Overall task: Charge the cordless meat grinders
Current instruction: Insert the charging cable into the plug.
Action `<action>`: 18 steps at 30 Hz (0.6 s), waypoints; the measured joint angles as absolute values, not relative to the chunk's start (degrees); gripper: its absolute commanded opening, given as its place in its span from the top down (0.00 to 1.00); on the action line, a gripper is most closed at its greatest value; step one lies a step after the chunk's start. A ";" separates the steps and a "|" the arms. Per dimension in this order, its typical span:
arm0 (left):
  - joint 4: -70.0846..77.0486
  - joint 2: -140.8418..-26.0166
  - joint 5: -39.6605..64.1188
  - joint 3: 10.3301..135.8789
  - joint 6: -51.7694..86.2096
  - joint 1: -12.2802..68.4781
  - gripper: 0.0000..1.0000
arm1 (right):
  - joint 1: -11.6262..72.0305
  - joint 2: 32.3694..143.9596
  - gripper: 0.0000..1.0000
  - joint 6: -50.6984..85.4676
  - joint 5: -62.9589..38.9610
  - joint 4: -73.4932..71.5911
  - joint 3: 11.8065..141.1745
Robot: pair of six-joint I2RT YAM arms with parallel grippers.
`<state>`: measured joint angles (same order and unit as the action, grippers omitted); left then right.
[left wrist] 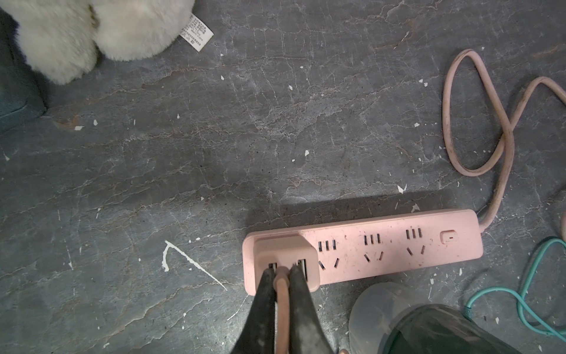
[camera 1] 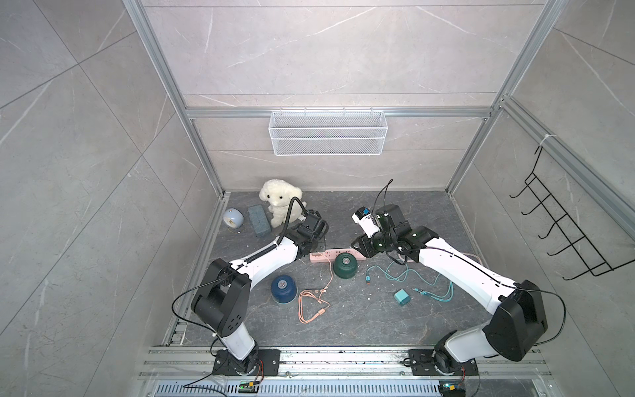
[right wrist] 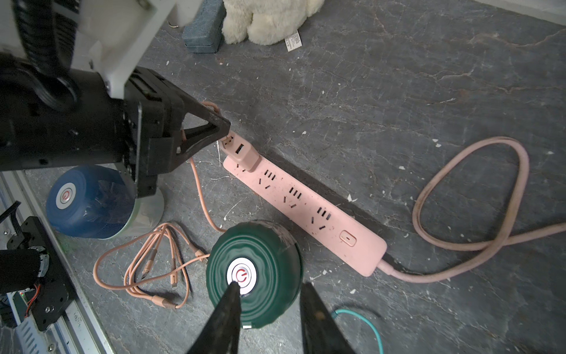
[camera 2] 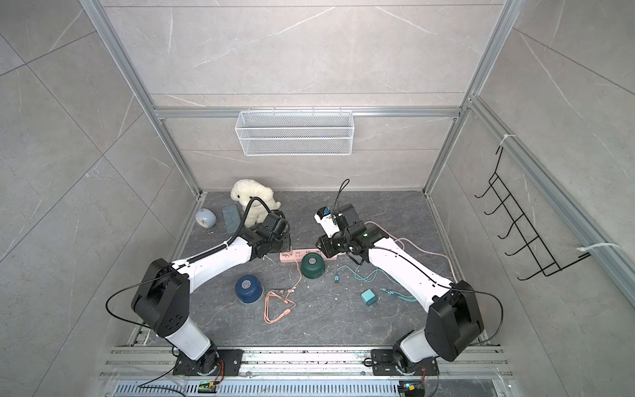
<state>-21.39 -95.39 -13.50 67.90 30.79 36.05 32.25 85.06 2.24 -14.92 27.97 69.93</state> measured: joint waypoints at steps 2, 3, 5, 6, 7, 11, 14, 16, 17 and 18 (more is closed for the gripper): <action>-21.39 -95.39 -13.63 67.90 30.79 36.14 1.00 | 32.21 85.06 0.65 2.26 -14.96 27.97 69.93; -21.39 -95.39 -13.74 67.90 30.79 36.14 1.00 | 32.21 85.06 0.65 2.42 -14.96 27.97 69.93; -21.39 -95.39 -14.09 67.88 30.81 36.14 1.00 | 32.21 85.03 0.65 2.48 -15.00 27.97 69.93; -21.41 -95.39 -14.41 67.88 30.81 36.16 1.00 | 32.21 85.03 0.65 2.63 -15.03 27.97 69.93; -21.41 -95.39 -14.68 67.88 30.81 36.21 1.00 | 32.21 85.03 0.66 2.74 -15.07 27.99 69.93; -21.32 -95.39 -15.90 67.68 30.83 36.60 1.00 | 32.21 84.99 0.66 3.05 -15.22 27.99 69.93; -20.56 -95.39 -16.58 66.96 30.83 36.75 1.00 | 32.21 84.93 0.66 3.05 -15.35 27.99 69.93; -20.21 -95.39 -16.82 66.81 30.83 36.93 1.00 | 32.21 84.93 0.66 3.05 -15.46 27.99 69.93; -20.05 -95.39 -16.99 66.74 30.83 37.04 1.00 | 32.21 84.90 0.66 3.05 -15.62 27.99 69.93; -19.77 -95.39 -17.34 66.52 30.85 37.15 1.00 | 32.21 84.88 0.66 3.05 -15.64 27.99 69.93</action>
